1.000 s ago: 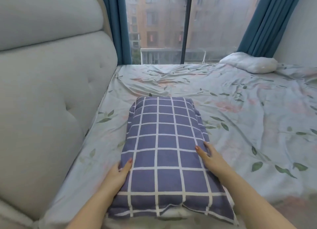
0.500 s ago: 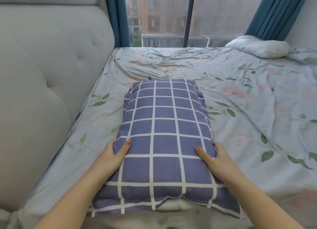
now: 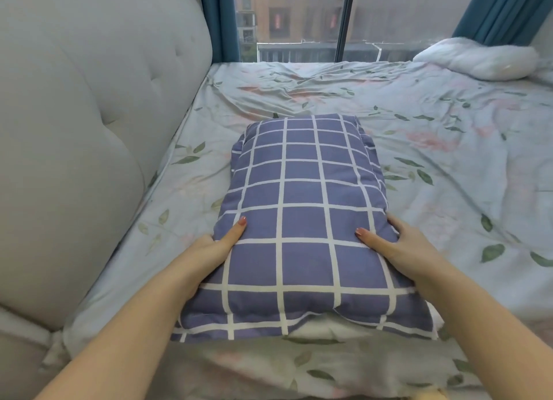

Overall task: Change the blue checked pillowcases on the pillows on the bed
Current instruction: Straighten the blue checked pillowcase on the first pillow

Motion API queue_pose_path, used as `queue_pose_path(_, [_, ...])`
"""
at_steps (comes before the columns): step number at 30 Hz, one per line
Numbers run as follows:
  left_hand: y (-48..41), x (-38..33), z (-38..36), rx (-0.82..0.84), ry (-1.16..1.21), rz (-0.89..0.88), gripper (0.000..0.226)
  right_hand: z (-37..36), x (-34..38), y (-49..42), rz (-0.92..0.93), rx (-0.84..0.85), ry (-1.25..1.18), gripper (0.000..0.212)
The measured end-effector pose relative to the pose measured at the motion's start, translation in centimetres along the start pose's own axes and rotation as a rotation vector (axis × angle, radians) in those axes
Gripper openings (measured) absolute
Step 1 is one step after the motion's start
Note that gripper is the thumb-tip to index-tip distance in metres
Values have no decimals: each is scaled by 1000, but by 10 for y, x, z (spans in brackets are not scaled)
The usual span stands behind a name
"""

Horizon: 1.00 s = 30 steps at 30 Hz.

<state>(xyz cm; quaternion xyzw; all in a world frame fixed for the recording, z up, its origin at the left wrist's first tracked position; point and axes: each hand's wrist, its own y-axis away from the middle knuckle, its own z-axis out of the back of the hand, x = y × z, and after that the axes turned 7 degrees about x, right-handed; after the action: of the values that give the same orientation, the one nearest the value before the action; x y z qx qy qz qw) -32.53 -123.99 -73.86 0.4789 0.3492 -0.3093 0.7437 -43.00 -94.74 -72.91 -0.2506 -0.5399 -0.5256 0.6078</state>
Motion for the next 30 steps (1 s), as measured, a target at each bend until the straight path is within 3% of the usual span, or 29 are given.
queue_pose_path(3, [-5, -11, -3, 10, 9, -70, 67, 10, -3, 10, -102, -42, -77, 90])
queue_pose_path(6, [-10, -13, -9, 23, 18, -134, 65, 13, -11, 18, -183, -43, -85, 105])
queue_pose_path(10, [-9, -12, -11, -131, -95, -45, 100, 15, -12, 21, -232, 1, -10, 80])
queue_pose_path(13, [5, -14, -17, -325, -361, -250, 73, 9, -3, 18, -218, 8, 7, 64])
queue_pose_path(16, [23, -22, -26, -278, -355, -553, 21, 2, 5, 12, -109, -20, 7, 55])
queue_pose_path(18, [31, -27, -34, -252, -356, -632, 8, 0, 9, 11, -20, -51, -26, 49])
queue_pose_path(26, [28, -44, -60, -18, -126, -537, 15, -3, 10, 19, 161, -131, -85, 38])
queue_pose_path(30, [23, -44, -65, -78, -87, -476, 27, 1, 14, 21, 106, -99, -335, 39])
